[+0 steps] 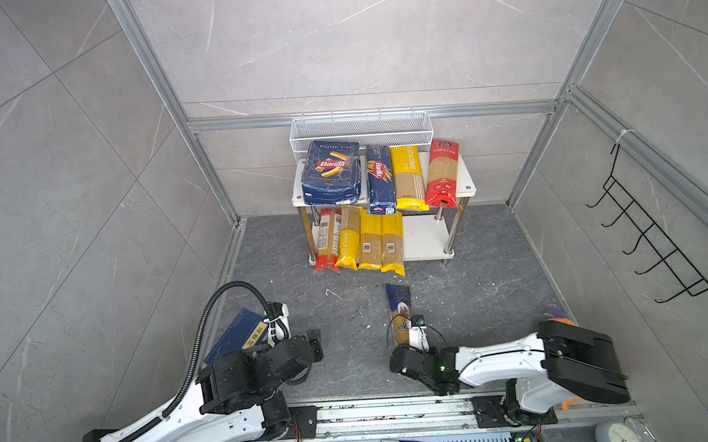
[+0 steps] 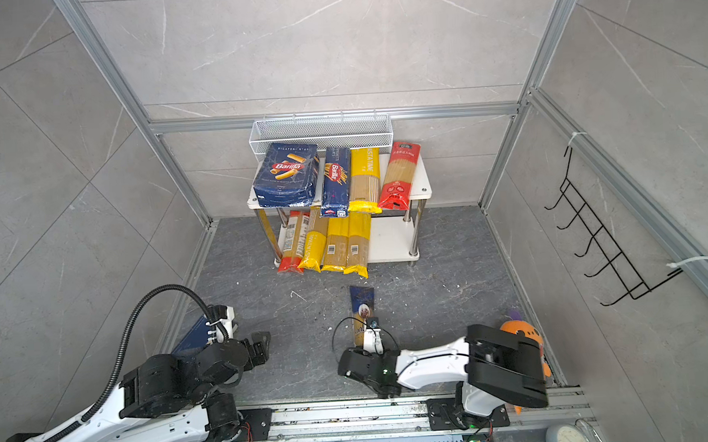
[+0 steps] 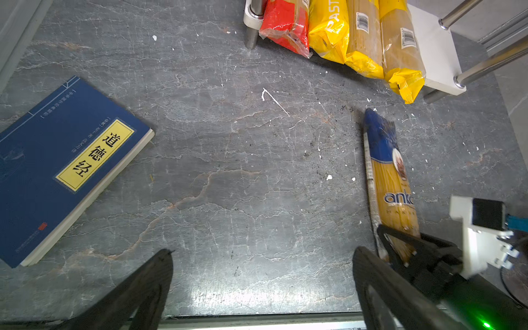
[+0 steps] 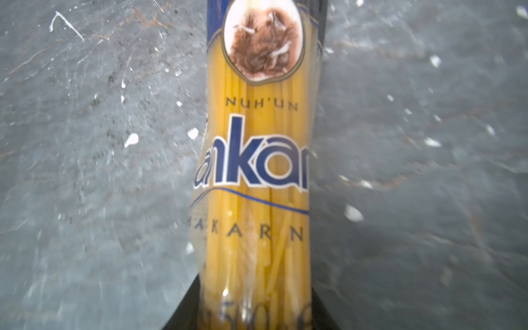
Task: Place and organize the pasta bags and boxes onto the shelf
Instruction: 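Carry the Ankara bag with the right gripper toward the lower shelf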
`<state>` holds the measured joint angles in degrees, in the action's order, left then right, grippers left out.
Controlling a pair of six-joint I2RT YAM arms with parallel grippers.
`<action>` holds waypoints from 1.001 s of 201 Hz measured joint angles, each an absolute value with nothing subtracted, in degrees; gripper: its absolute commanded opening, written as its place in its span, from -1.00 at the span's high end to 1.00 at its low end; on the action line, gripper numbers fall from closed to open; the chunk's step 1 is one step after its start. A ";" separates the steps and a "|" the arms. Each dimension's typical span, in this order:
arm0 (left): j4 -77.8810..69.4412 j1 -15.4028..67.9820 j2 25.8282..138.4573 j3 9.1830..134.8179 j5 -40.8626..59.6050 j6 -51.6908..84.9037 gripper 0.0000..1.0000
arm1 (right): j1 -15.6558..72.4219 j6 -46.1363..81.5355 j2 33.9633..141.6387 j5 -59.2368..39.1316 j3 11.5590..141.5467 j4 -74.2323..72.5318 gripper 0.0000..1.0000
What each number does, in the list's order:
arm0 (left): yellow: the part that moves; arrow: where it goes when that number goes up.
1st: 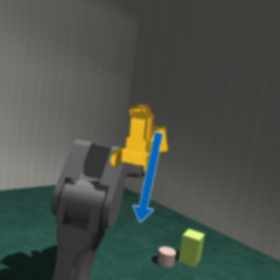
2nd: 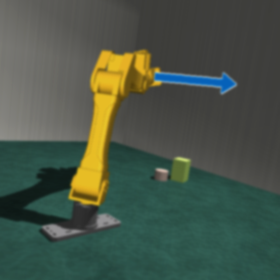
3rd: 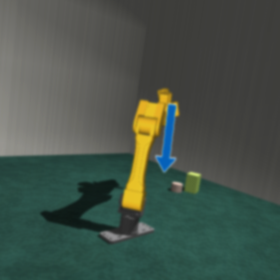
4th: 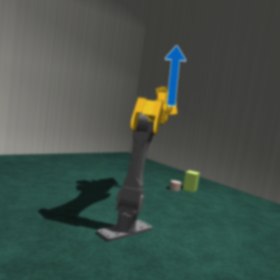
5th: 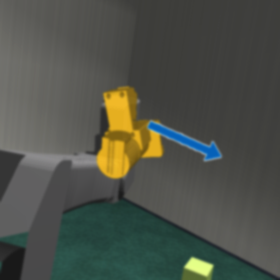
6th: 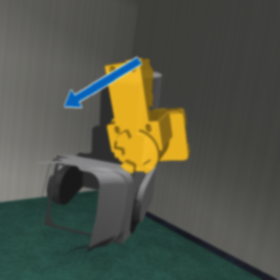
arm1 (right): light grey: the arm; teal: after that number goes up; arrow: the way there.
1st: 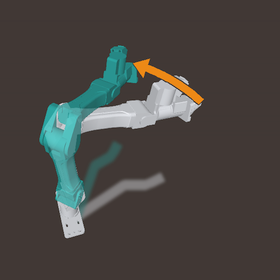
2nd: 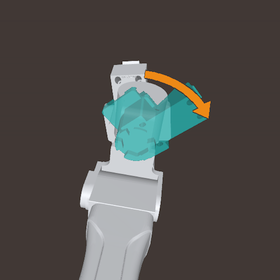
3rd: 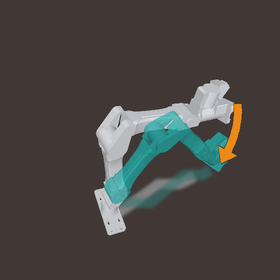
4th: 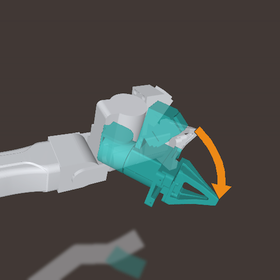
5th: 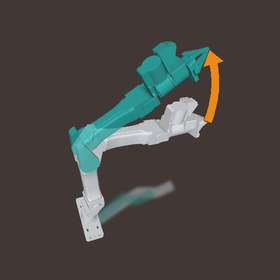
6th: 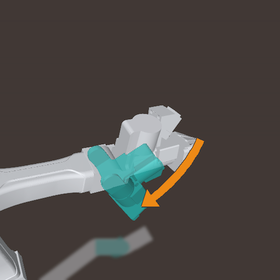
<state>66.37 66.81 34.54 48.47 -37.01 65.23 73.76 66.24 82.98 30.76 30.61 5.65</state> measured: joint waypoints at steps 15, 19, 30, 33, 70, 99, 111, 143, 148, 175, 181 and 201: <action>66.37 66.81 34.76 48.51 -37.06 65.23 -0.99 | 73.73 65.63 77.41 28.36 26.61 4.75 0.54; 66.37 66.83 34.85 48.51 -37.06 65.23 -0.98 | 73.71 65.52 76.05 27.68 25.67 4.40 0.54; 66.32 66.83 35.16 48.51 -37.06 65.23 -0.98 | 73.52 65.04 72.53 25.76 23.53 3.60 0.55; 66.30 66.81 35.24 48.51 -37.06 65.23 -0.99 | 73.45 64.95 71.79 25.26 23.03 3.29 0.55; 65.93 66.83 36.38 48.51 -37.01 65.21 -0.98 | 70.06 64.99 62.94 17.78 16.01 -4.14 0.59; 65.93 66.83 36.75 48.51 -37.01 65.21 -0.99 | 66.00 65.19 57.82 11.81 11.11 -10.22 0.61; 65.93 66.83 36.75 48.53 -37.01 65.21 -0.98 | 64.82 65.21 56.21 9.78 10.57 -10.68 0.61; 65.93 66.83 36.82 48.64 -37.01 65.21 -0.99 | 63.61 65.41 51.07 3.95 10.44 -9.54 0.63; 65.93 66.83 36.93 48.75 -37.04 65.21 -0.98 | 63.61 65.41 50.04 3.07 10.44 -8.97 0.64; 65.82 66.81 37.89 49.17 -37.04 65.21 -0.98 | 63.61 65.14 42.74 0.23 11.25 -1.89 0.64; 65.76 66.81 38.17 49.25 -37.04 65.19 -0.98 | 63.61 64.90 41.06 0.10 11.75 0.19 0.64; 65.47 66.81 38.98 49.63 -37.04 65.17 -0.98 | 63.59 63.92 35.07 0.01 14.48 7.42 0.64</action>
<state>65.47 66.81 38.98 49.63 -37.04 65.17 63.59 63.92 35.07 0.01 14.48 7.42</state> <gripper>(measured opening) 0.992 0.387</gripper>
